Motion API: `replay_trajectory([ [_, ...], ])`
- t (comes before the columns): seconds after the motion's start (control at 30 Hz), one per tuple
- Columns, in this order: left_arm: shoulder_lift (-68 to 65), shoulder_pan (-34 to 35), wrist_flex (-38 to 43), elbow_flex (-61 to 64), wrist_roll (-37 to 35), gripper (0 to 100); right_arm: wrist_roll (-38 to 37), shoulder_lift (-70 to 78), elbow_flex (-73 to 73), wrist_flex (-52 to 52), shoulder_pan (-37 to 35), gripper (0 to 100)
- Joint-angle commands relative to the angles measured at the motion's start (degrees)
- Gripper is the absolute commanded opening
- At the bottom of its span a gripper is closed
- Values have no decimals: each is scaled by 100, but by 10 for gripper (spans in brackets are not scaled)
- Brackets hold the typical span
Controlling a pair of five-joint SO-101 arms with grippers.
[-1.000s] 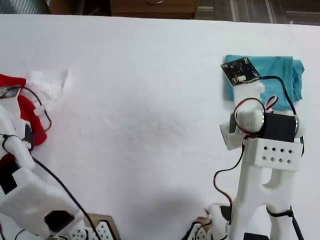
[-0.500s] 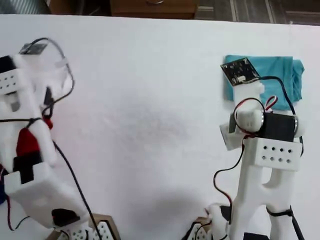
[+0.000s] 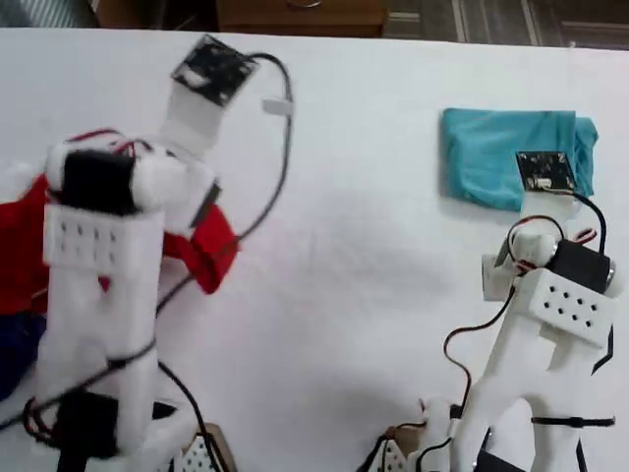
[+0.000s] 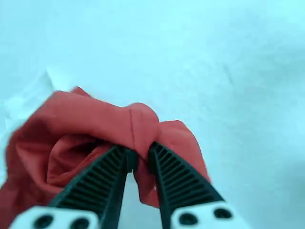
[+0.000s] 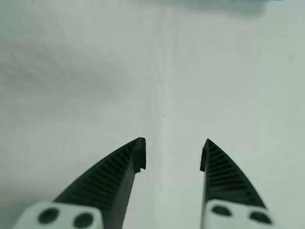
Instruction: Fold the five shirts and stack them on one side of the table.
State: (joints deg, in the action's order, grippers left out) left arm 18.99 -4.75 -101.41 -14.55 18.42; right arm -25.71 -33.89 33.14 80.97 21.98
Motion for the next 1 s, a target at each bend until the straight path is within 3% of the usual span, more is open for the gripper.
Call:
replay_trajectory([
  [0.0, 826, -897, 0, -75, 0, 27, 62, -136, 26, -101, 84, 193],
  [0.2, 1327, -1934, 158, -585, -18, 27, 62, -136, 44, -101, 92, 193],
  [0.47, 1389, -1881, -97, -242, -18, 27, 114, -136, 44, -110, 57, 194],
  [0.7, 1793, -70, -88, 1754, 88, 63, 308, -136, 9, -92, -189, 195],
  [0.83, 1820, 1160, 70, 3257, 1037, 158, 387, -136, 9, -75, -752, 208],
  [0.97, 1820, 2743, 905, 4752, 1785, 173, 888, -136, 9, -101, -1464, 280],
])
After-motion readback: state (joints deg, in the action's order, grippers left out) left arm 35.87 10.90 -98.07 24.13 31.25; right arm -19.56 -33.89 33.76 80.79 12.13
